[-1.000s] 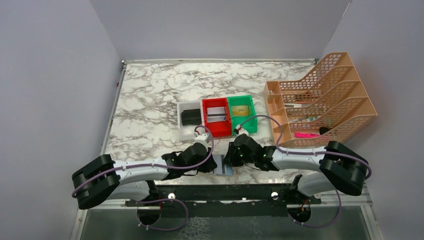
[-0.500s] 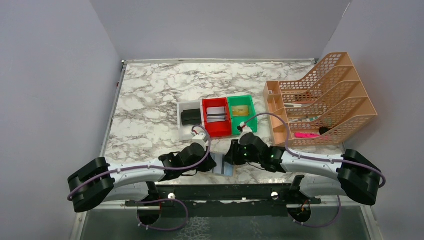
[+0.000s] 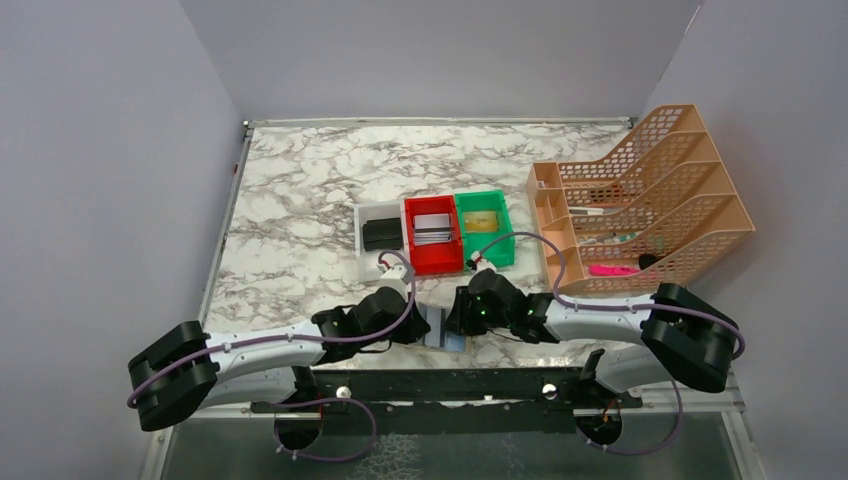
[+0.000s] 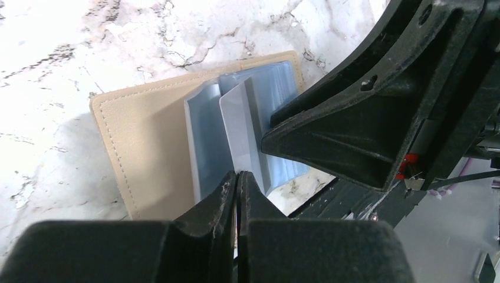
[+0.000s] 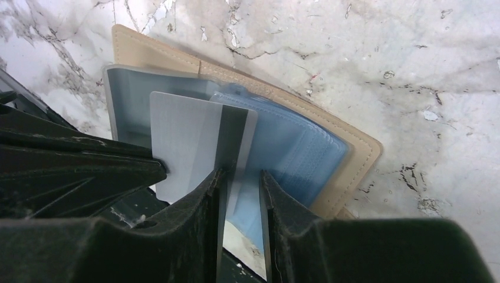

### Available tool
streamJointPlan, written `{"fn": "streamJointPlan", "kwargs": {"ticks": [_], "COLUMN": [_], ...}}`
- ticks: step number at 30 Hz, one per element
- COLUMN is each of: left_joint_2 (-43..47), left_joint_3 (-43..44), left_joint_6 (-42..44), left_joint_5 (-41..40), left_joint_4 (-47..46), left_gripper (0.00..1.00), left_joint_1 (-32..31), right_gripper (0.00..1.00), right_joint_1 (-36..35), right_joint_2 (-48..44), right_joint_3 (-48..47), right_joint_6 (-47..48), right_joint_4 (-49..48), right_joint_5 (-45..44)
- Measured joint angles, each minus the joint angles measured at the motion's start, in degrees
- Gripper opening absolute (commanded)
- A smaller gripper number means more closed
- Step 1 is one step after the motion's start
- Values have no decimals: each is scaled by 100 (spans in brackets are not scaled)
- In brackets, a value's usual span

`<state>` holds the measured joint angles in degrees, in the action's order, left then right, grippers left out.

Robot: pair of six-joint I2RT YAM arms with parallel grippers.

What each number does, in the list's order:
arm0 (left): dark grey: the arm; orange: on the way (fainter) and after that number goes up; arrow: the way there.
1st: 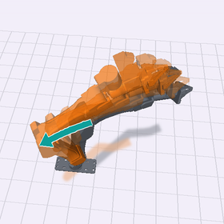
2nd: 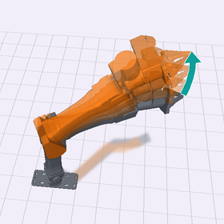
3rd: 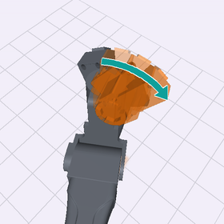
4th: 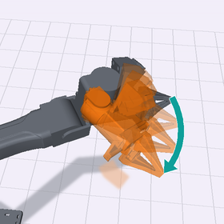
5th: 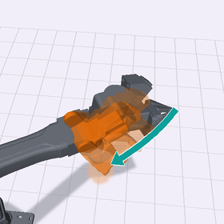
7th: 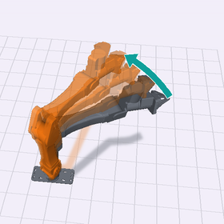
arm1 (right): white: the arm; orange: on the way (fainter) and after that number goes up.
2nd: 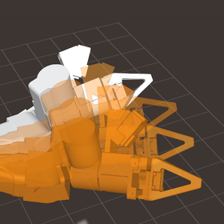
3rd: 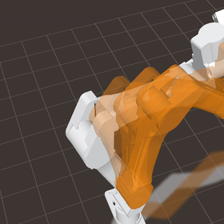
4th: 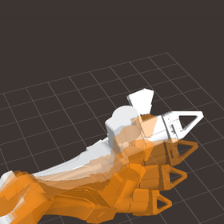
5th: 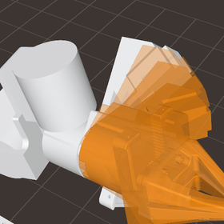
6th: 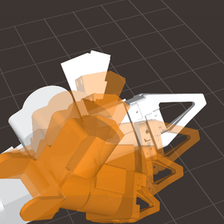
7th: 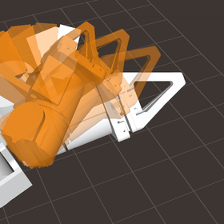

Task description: Take the credit cards out of the card holder

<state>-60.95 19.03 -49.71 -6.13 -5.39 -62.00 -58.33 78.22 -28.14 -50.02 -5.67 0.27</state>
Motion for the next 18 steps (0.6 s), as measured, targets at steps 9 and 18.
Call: {"fn": "streamJointPlan", "kwargs": {"ticks": [9, 18], "left_joint_2": [308, 496], "left_joint_3": [-20, -20], "left_joint_6": [0, 0], "left_joint_5": [-138, -251], "left_joint_4": [297, 540], "left_gripper": [5, 9], "left_joint_1": [0, 0], "right_gripper": [33, 34], "right_joint_1": [0, 0], "right_joint_2": [122, 87], "right_joint_3": [-55, -57], "right_joint_6": [-118, -129], "right_joint_4": [-79, -83], "right_joint_5": [-42, -46]}}
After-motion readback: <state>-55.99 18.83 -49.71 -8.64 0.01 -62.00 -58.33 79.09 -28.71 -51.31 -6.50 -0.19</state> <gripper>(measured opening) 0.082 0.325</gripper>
